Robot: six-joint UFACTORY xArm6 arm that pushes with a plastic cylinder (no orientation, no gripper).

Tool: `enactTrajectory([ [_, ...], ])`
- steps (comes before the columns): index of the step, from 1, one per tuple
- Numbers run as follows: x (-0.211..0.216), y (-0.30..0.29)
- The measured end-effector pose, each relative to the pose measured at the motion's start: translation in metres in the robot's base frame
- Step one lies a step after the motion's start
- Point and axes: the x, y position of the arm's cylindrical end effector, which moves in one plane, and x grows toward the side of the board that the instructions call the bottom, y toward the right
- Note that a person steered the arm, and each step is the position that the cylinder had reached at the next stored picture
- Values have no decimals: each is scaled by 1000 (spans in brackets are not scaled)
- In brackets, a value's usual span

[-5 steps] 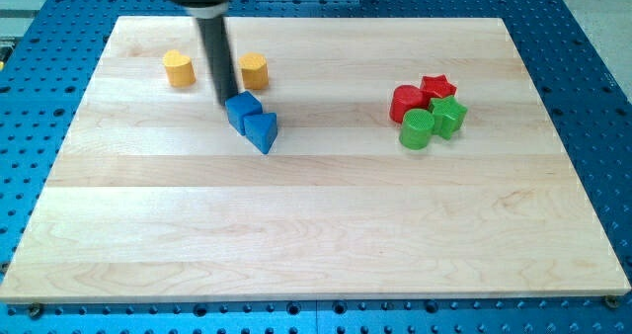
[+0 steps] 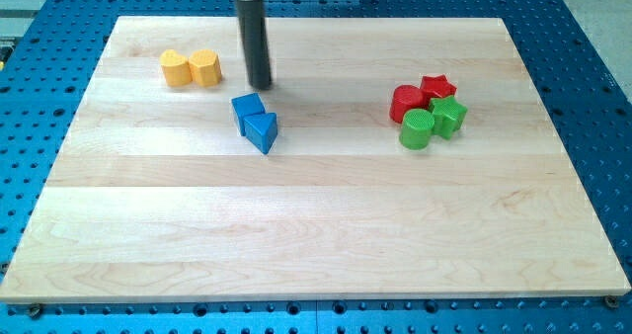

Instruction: Separate red blocks from green blocks

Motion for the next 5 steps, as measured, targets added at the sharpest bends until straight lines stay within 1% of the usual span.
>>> enactTrajectory([
  [2,-8,201],
  [3,-5,261],
  [4,22,256],
  [5,51,230],
])
